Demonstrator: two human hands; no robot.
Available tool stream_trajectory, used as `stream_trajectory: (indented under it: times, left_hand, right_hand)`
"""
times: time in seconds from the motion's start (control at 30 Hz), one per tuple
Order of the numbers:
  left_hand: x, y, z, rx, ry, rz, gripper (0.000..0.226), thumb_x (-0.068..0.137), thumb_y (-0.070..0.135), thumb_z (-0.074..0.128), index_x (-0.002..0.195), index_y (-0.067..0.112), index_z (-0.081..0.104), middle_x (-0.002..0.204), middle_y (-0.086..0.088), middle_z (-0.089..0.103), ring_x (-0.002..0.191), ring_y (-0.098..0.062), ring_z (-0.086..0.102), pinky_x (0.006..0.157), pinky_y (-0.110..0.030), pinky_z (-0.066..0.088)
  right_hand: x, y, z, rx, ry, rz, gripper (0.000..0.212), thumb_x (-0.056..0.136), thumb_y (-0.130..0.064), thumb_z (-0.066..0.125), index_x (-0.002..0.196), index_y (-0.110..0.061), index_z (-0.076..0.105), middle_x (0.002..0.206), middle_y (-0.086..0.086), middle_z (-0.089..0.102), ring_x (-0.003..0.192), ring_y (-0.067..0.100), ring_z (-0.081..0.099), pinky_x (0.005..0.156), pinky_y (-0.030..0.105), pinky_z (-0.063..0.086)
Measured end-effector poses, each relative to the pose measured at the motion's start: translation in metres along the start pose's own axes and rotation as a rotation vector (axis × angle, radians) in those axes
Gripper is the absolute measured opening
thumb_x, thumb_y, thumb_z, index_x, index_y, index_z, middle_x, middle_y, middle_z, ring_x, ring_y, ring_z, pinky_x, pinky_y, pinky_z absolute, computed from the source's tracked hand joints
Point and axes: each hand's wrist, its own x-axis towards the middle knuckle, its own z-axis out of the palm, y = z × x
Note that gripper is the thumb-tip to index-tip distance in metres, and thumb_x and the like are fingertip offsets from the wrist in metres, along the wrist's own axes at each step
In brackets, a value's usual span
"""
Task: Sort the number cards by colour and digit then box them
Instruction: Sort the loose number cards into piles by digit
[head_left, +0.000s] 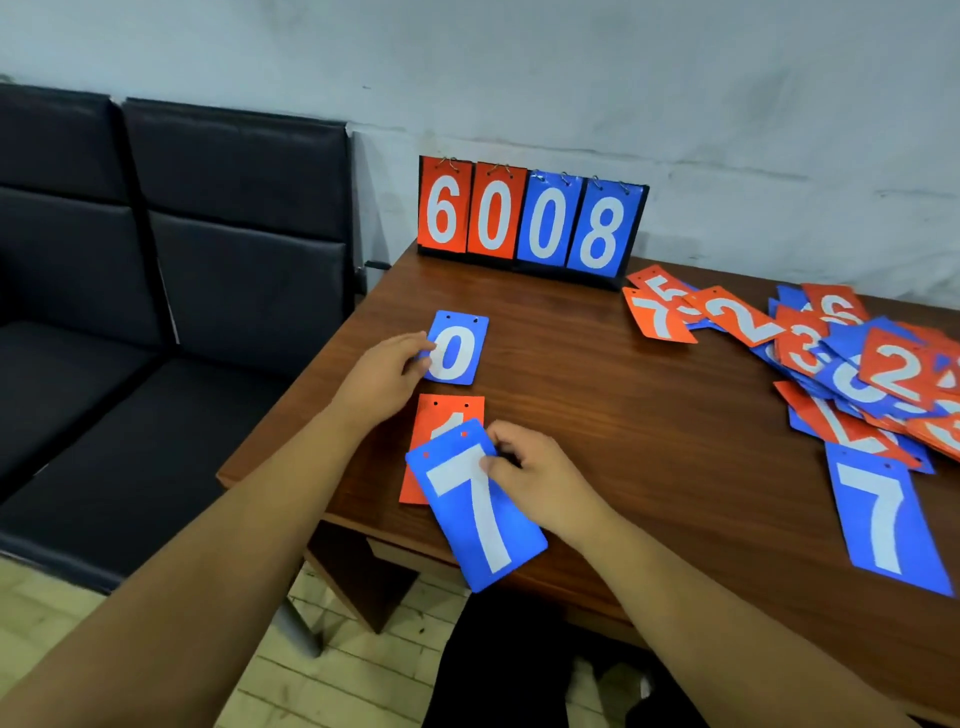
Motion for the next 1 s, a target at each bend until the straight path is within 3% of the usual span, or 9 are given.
stream_trajectory:
  times: [0.1,0.2,0.3,0.53,0.63,0.7,0.77,0.83,1.0]
  left_hand:
    - [-0.032,0.003,-0.008,0.002,0.118,0.013,0.025,0.096,0.020,0.060,0.120,0.021,0.064,0.125,0.004,0.057,0.119,-0.011,0.052,0.092,-0.020,0.037]
    - [-0.071,0.007,-0.010,-0.007,-0.019,0.045,0.036,0.092,0.041,0.063,0.127,0.033,0.061,0.127,0.013,0.052,0.120,-0.004,0.045,0.100,-0.027,0.037]
    - [-0.092,0.006,-0.009,0.135,-0.225,0.060,0.052,0.092,0.048,0.060,0.142,0.039,0.047,0.145,0.015,0.043,0.135,-0.007,0.035,0.112,-0.037,0.026]
    - [-0.107,-0.004,-0.026,0.239,-0.261,-0.066,0.046,0.098,0.031,0.054,0.143,0.037,0.046,0.154,0.013,0.038,0.143,-0.011,0.030,0.118,-0.043,0.025]
    - [-0.111,0.018,-0.028,0.128,-0.103,-0.068,0.037,0.098,0.033,0.055,0.135,0.034,0.056,0.147,0.014,0.047,0.138,-0.010,0.038,0.114,-0.039,0.032]
    - [-0.111,0.049,-0.025,-0.090,0.002,-0.095,0.024,0.096,0.037,0.058,0.119,0.033,0.064,0.123,0.019,0.061,0.116,-0.002,0.054,0.099,-0.027,0.044]
    - [-0.112,0.089,-0.016,-0.411,-0.081,-0.182,0.025,0.091,0.048,0.063,0.110,0.032,0.066,0.106,0.019,0.067,0.092,-0.001,0.066,0.080,-0.023,0.055]
    - [-0.112,0.126,0.000,-0.612,-0.222,-0.233,0.032,0.087,0.046,0.069,0.113,0.027,0.066,0.106,0.011,0.070,0.086,-0.004,0.070,0.067,-0.021,0.058]
    - [-0.097,0.193,0.046,-0.558,-0.252,-0.177,0.023,0.088,0.025,0.072,0.111,0.024,0.065,0.102,0.007,0.071,0.093,-0.004,0.066,0.083,-0.030,0.057]
  right_hand:
    - [-0.001,0.002,-0.009,0.272,0.145,0.100,0.012,0.091,-0.002,0.054,0.082,-0.009,0.059,0.083,0.007,0.067,0.078,0.017,0.061,0.072,0.034,0.044]
    - [-0.004,0.005,-0.021,0.434,0.309,0.261,0.010,0.094,-0.010,0.056,0.088,-0.007,0.063,0.092,0.002,0.074,0.085,0.016,0.072,0.073,0.034,0.055]
    - [-0.011,0.010,-0.029,0.367,0.426,0.415,0.018,0.095,-0.025,0.058,0.090,-0.009,0.063,0.090,-0.010,0.073,0.079,0.001,0.070,0.065,0.027,0.057]
    - [-0.031,0.000,-0.039,0.329,0.511,0.604,0.012,0.093,-0.030,0.063,0.094,-0.018,0.064,0.105,-0.005,0.065,0.089,0.008,0.067,0.066,0.028,0.059]
    - [-0.045,-0.008,-0.044,0.360,0.510,0.605,0.013,0.092,-0.029,0.064,0.097,-0.017,0.064,0.103,-0.004,0.066,0.086,0.007,0.068,0.064,0.027,0.060]
    - [-0.054,-0.013,-0.050,0.375,0.507,0.578,0.013,0.091,-0.029,0.065,0.096,-0.017,0.065,0.101,-0.005,0.066,0.085,0.007,0.068,0.059,0.024,0.058]
    - [-0.064,-0.018,-0.056,0.379,0.516,0.548,0.013,0.091,-0.031,0.066,0.094,-0.018,0.066,0.099,-0.007,0.067,0.086,0.007,0.069,0.052,0.018,0.051]
    - [-0.074,-0.020,-0.066,0.365,0.540,0.527,0.013,0.091,-0.032,0.066,0.095,-0.019,0.067,0.100,-0.006,0.068,0.087,0.008,0.069,0.048,0.014,0.047]
    - [-0.105,-0.006,-0.108,0.293,0.668,0.540,0.019,0.092,-0.031,0.065,0.108,-0.022,0.063,0.106,-0.006,0.060,0.091,0.009,0.059,0.057,0.022,0.047]
